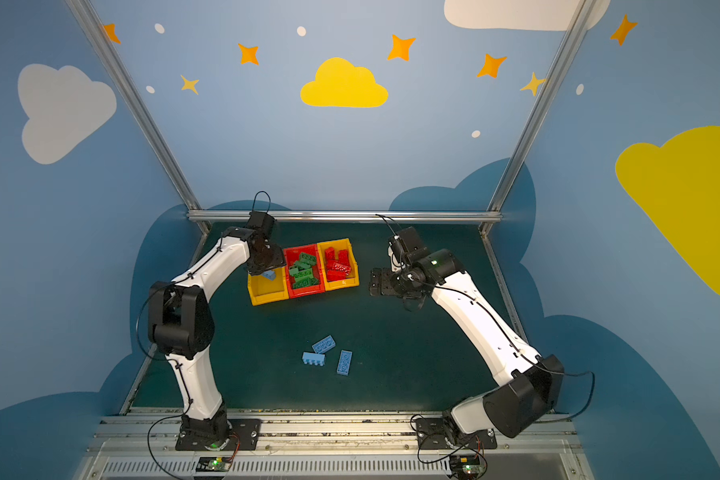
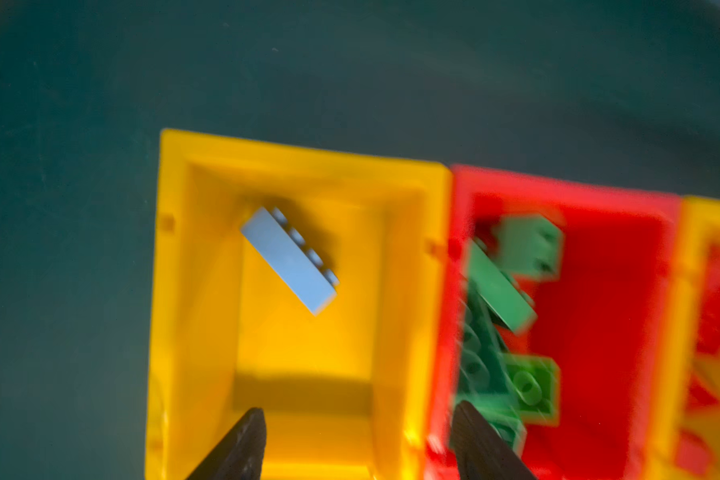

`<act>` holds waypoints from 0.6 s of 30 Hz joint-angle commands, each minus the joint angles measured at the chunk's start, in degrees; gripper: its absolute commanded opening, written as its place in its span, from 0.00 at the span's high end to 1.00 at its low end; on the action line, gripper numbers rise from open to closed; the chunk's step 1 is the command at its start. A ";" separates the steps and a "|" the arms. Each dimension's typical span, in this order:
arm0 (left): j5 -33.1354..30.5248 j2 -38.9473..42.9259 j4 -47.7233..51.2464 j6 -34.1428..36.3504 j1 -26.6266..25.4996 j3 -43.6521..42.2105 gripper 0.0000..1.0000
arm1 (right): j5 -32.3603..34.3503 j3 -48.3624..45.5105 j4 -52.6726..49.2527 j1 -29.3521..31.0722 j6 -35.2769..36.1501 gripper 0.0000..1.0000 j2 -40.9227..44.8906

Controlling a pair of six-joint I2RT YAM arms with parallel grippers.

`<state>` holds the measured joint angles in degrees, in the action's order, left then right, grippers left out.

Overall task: Sort the legos into containers by color
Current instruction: 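Move the left gripper down to the light-blue bricks and grasp one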

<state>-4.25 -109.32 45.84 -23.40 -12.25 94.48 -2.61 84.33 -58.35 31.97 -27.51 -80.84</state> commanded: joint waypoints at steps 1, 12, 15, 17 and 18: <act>-3.13 8.82 2.94 -2.62 -7.18 -5.02 0.29 | 4.34 -2.93 -4.16 -0.66 -1.60 0.04 3.90; -8.77 23.80 -0.83 -21.87 -36.68 -25.94 0.29 | 1.16 -17.23 -8.69 -11.01 -1.46 0.04 21.11; -10.34 21.22 0.11 -25.78 -42.32 -26.38 0.29 | -0.13 -18.66 -9.97 -12.08 -0.81 0.04 23.41; -10.57 18.55 0.21 -27.54 -45.27 -25.81 0.29 | -0.46 -19.24 -10.87 -12.22 -0.45 0.04 24.59; -10.79 17.54 -0.11 -28.11 -46.62 -25.60 0.29 | -0.50 -19.38 -11.26 -12.19 -0.36 0.04 25.05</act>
<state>-12.19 -89.23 45.45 -46.35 -56.69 68.36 -1.65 65.80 -67.35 20.03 -29.04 -56.95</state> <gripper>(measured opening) 0.705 0.958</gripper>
